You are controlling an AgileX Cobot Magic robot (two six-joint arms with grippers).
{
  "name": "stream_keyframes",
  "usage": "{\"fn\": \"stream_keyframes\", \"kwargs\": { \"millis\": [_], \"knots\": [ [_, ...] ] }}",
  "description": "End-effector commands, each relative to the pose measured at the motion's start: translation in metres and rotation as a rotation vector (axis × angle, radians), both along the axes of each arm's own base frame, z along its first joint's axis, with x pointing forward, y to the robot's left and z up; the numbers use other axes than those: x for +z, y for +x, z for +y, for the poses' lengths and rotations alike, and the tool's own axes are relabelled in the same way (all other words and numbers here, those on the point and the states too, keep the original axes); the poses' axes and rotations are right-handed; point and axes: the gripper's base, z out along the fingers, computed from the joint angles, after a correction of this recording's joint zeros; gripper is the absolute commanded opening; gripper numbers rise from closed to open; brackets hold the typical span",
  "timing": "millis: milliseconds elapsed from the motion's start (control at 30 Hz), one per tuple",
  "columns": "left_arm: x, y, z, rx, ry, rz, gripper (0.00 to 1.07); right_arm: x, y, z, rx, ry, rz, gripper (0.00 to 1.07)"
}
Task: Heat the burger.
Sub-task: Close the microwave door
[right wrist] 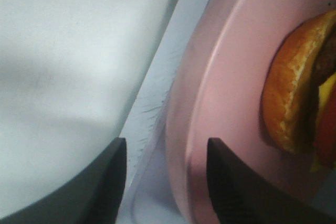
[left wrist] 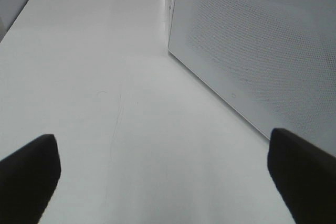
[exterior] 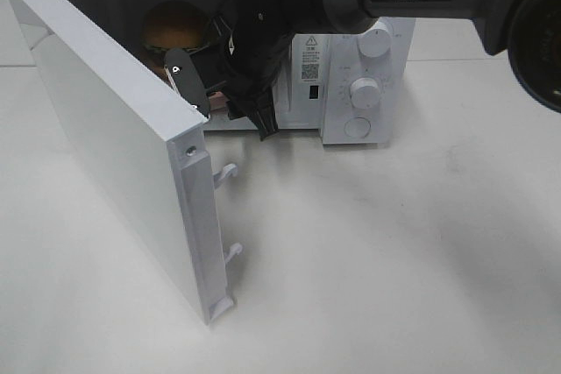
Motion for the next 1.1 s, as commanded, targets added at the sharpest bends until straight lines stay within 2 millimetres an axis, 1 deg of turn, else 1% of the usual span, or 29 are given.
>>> {"fn": "stream_keyframes", "kwargs": {
  "millis": [33, 67, 133, 200, 233, 333, 400, 800, 1000, 1033, 1067, 1100],
  "knots": [
    [0.000, -0.003, 0.000, 0.001, -0.002, -0.027, 1.00, 0.006, -0.005, -0.004, 0.000, 0.012, -0.006, 0.52],
    [0.000, -0.003, 0.000, 0.001, -0.002, -0.027, 1.00, 0.006, -0.005, -0.004, 0.000, 0.012, -0.006, 0.52],
    [0.000, -0.003, 0.000, 0.001, -0.002, -0.027, 1.00, 0.012, -0.012, -0.006, -0.017, 0.073, -0.014, 0.60],
    [0.000, -0.003, 0.000, 0.001, -0.002, -0.027, 1.00, 0.013, -0.014, -0.007, -0.021, 0.082, -0.018, 0.62],
    [0.000, -0.003, 0.000, 0.001, -0.002, -0.027, 1.00, 0.016, -0.016, -0.009, -0.033, 0.105, -0.024, 0.67],
    [0.000, -0.003, 0.000, 0.001, -0.002, -0.027, 1.00, 0.016, -0.018, -0.010, -0.041, 0.110, -0.020, 0.70],
    [0.000, -0.003, 0.000, 0.001, -0.002, -0.027, 1.00, 0.017, -0.025, -0.015, -0.057, 0.115, -0.006, 0.77],
    [0.000, -0.003, 0.000, 0.001, -0.002, -0.027, 1.00, 0.017, -0.048, -0.032, -0.054, 0.098, 0.021, 0.76],
    [0.000, -0.003, 0.000, 0.001, -0.002, -0.027, 1.00, 0.020, -0.066, -0.045, -0.057, 0.099, 0.031, 0.76],
    [0.000, -0.003, 0.000, 0.001, -0.002, -0.027, 1.00, 0.020, -0.066, -0.045, -0.057, 0.099, 0.031, 0.76],
    [0.000, -0.003, 0.000, 0.001, -0.002, -0.027, 1.00, 0.019, -0.072, -0.049, -0.060, 0.099, 0.038, 0.76],
    [0.000, -0.003, 0.000, 0.001, -0.002, -0.027, 1.00, 0.019, -0.072, -0.049, -0.060, 0.099, 0.038, 0.76]
  ]
}}
